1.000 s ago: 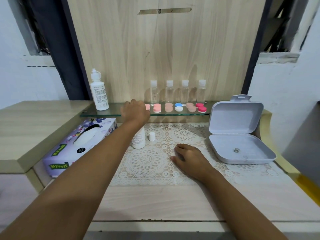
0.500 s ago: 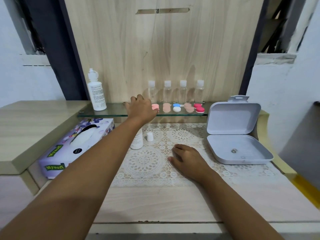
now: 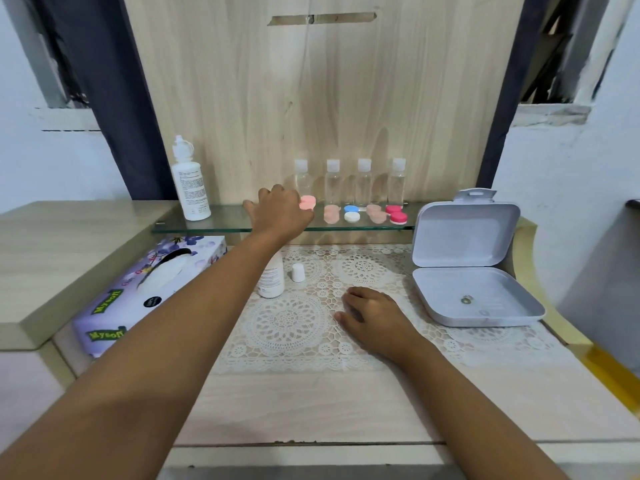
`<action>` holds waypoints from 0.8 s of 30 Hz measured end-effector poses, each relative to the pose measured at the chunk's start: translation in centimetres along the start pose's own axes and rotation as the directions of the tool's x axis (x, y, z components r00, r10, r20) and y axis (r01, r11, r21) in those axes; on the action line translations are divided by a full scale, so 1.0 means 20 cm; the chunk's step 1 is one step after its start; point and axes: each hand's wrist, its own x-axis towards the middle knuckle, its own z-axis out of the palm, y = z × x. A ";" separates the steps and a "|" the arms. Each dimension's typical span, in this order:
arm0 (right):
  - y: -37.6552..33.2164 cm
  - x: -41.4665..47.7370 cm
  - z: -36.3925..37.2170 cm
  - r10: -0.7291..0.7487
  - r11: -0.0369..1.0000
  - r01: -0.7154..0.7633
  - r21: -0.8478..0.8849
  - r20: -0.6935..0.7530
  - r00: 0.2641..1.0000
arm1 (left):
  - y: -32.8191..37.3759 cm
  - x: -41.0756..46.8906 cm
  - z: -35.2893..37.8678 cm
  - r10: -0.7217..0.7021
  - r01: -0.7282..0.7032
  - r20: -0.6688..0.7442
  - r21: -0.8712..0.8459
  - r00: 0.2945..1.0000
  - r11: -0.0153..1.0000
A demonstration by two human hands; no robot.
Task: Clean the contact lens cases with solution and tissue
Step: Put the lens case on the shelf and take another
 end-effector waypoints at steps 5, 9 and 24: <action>0.00 -0.01 -0.01 -0.004 1.000 0.004 0.007 0.005 1.000 | -0.03 -0.09 -0.10 0.052 -0.066 -0.071 -0.200 0.996 0.978; -0.01 -0.01 -0.01 -0.016 1.000 0.016 0.004 0.012 1.000 | -0.06 -0.27 -0.17 0.185 -0.184 -0.032 -0.355 0.982 0.916; -0.02 0.00 -0.02 0.017 0.998 -0.017 0.061 -0.007 1.000 | -0.21 -0.58 0.14 0.297 -0.139 0.316 -0.438 0.901 0.888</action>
